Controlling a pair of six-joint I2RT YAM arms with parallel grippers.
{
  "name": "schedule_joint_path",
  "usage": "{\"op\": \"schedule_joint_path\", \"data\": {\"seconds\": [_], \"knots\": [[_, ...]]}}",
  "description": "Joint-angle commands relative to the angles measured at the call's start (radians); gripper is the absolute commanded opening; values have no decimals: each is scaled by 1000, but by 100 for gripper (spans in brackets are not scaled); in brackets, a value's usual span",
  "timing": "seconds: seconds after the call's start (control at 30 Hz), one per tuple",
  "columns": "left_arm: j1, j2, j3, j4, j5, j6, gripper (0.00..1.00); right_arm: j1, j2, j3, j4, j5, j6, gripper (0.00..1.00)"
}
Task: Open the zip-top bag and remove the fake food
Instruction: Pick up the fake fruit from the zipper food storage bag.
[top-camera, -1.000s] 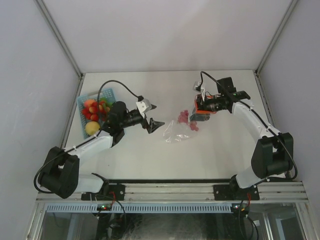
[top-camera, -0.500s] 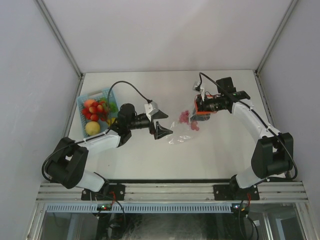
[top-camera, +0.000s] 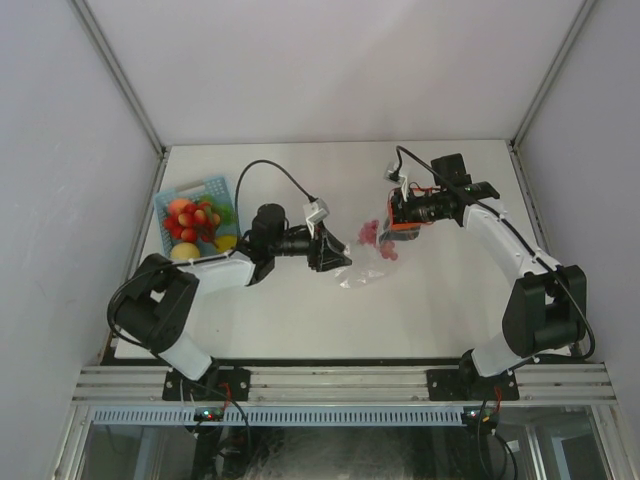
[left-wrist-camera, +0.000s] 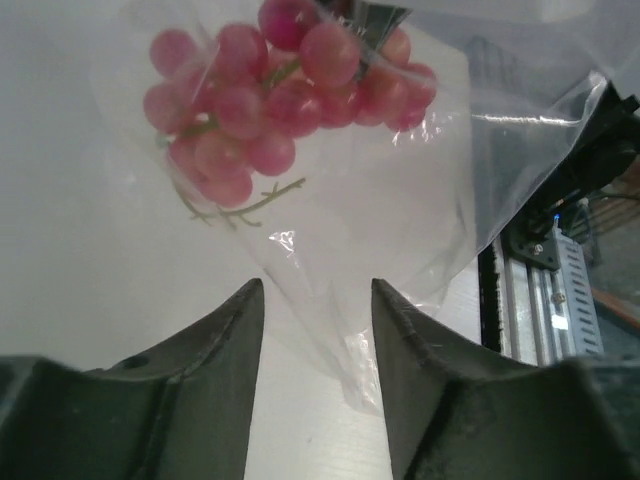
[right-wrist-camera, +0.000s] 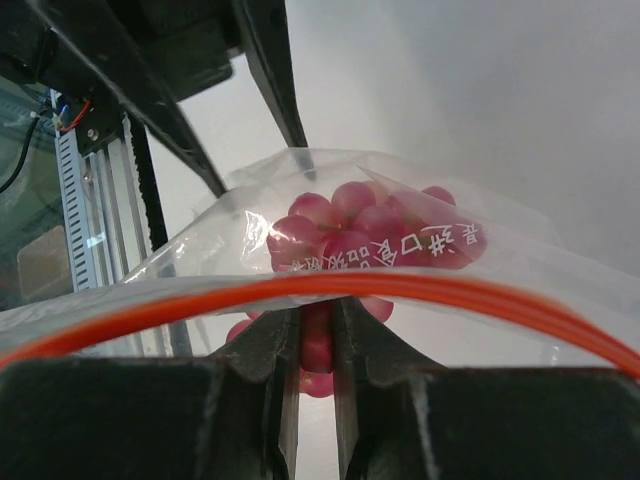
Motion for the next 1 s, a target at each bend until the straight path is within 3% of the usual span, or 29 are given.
{"op": "schedule_joint_path", "data": {"seconds": [0.0,0.07,0.1,0.43,0.57,0.77,0.97], "knots": [[-15,67,83,-4,67,-38,31,8,-34,30,40,-1,17,0],[-11,76,95,-15,50,-29,4,10,-35,30,37,-1,15,0],[-8,70,96,-53,23,-4,1,10,-36,29,34,-2,13,0],[51,19,151,-531,-220,421,0,-33,-61,8,68,31,101,0],[104,-11,150,-550,-245,422,0,-58,-62,-7,82,4,150,0],[191,-44,150,-504,-243,370,0,-111,-91,-15,19,-60,97,0],[239,1,200,-559,-243,377,0,-158,-155,-16,-45,-189,47,0]]}}
